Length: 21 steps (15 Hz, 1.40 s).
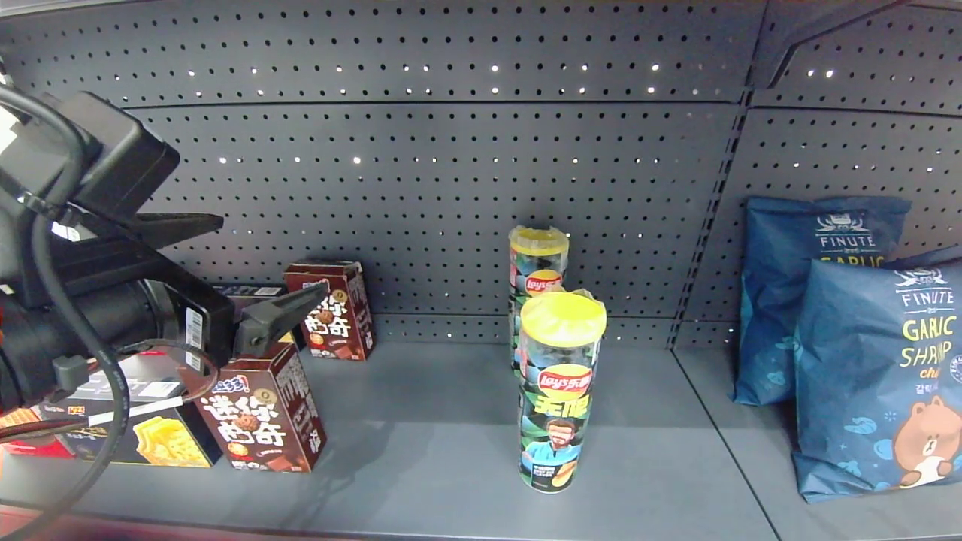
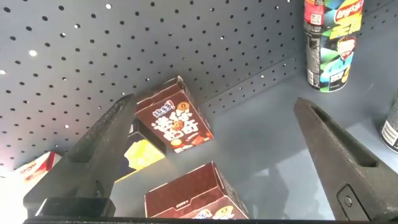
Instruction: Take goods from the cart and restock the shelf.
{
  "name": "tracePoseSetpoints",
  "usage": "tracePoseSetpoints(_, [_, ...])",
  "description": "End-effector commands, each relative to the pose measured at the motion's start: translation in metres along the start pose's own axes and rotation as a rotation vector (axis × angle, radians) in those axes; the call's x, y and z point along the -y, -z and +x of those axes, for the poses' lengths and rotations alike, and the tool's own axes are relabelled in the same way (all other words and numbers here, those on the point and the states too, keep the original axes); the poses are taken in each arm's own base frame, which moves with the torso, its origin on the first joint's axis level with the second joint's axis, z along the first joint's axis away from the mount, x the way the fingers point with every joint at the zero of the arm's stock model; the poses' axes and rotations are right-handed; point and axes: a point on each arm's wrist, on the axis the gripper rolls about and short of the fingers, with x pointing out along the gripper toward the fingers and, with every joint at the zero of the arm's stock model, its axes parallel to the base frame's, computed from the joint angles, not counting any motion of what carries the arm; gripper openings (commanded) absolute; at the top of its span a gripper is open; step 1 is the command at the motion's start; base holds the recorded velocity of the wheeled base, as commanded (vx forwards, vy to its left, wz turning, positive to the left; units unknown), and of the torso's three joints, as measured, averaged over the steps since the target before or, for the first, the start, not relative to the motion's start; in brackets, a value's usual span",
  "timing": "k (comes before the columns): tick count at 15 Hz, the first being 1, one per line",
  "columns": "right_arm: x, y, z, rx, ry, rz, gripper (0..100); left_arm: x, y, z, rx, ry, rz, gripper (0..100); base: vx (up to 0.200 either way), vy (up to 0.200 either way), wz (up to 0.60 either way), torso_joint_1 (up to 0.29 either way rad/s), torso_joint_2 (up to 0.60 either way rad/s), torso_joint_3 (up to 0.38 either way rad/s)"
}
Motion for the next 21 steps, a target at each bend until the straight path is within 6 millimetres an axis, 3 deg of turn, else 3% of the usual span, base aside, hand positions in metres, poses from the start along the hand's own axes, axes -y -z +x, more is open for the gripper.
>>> tracePoseSetpoints(1, [0.008, -0.009, 0.051, -0.147, -0.127, 0.008, 100, 0.0, 0.0, 0.0, -0.002, 0.0, 0.0, 100, 0.0, 0.0, 0.0, 0.0, 0.0, 0.0])
tracePoseSetpoints(3, [0.0, -0.008, 0.079, -0.204, -0.217, -0.013, 100, -0.001, -0.003, 0.0, 0.009, -0.002, 0.0, 100, 0.0, 0.0, 0.0, 0.0, 0.0, 0.0])
tracePoseSetpoints(5, [-0.021, -0.001, 0.107, -0.257, -0.304, -0.059, 100, -0.002, -0.005, 0.0, 0.019, -0.006, -0.001, 100, 0.0, 0.0, 0.0, 0.0, 0.0, 0.0])
tracePoseSetpoints(7, [-0.04, 0.006, 0.142, -0.281, -0.316, -0.087, 100, -0.003, -0.008, 0.0, 0.029, -0.009, -0.003, 100, 0.0, 0.0, 0.0, 0.0, 0.0, 0.0])
tracePoseSetpoints(9, [-0.046, 0.007, 0.164, -0.273, -0.31, -0.078, 100, -0.003, -0.009, 0.0, 0.03, -0.011, -0.004, 100, 0.0, 0.0, 0.0, 0.0, 0.0, 0.0])
tracePoseSetpoints(16, [-0.046, 0.013, 0.209, -0.353, -0.24, -0.024, 100, -0.007, -0.013, 0.0, 0.04, -0.03, -0.01, 100, 0.0, 0.0, 0.0, 0.0, 0.0, 0.0])
tracePoseSetpoints(21, [-0.049, 0.014, 0.224, -0.367, -0.235, -0.025, 100, -0.008, -0.014, 0.003, 0.04, -0.032, -0.012, 100, 0.0, 0.0, 0.0, 0.0, 0.0, 0.0])
